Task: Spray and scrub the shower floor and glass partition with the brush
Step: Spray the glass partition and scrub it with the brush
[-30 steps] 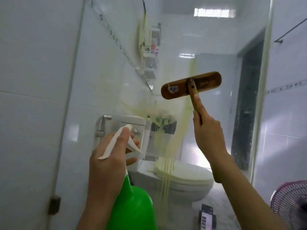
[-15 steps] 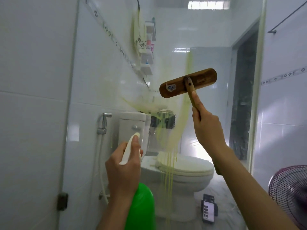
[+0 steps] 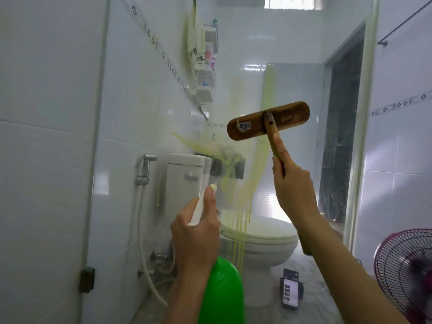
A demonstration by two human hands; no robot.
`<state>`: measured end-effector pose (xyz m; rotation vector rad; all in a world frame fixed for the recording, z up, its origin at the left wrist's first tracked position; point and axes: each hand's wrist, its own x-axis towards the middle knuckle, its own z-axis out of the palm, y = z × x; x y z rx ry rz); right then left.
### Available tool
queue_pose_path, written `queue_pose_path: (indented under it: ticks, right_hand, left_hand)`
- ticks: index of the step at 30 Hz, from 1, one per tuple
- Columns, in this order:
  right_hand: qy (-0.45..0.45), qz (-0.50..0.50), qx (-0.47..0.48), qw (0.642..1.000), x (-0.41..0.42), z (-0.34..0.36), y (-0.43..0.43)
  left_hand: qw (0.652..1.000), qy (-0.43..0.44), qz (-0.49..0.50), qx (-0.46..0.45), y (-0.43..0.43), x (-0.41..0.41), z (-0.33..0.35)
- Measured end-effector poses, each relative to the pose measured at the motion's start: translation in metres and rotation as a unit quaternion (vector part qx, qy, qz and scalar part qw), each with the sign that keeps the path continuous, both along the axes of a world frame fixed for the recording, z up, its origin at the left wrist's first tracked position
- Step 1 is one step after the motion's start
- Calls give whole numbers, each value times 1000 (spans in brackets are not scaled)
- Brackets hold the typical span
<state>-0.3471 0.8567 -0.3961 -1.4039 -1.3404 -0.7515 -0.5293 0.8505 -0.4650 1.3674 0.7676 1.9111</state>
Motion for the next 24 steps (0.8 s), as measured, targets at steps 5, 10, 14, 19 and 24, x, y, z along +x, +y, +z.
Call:
queue_pose_path:
  ticks: [5, 10, 14, 19, 24]
  right_hand:
    - [23, -33, -61, 997, -5, -77, -18]
    - [-21, -7, -17, 1000, -25, 6, 12]
    - [1, 8, -33, 999, -24, -26, 11]
    - [43, -3, -117, 992, -31, -118, -20]
    - [-43, 23, -50, 998, -54, -18, 25]
  left_hand:
    - [1000, 3, -17, 22, 3, -6, 1]
    - [999, 33, 4, 11, 10, -18, -1]
    - [1000, 21, -2, -6, 12, -37, 4]
    - [999, 37, 4, -5, 21, -59, 3]
    - [997, 71, 25, 0, 22, -68, 3]
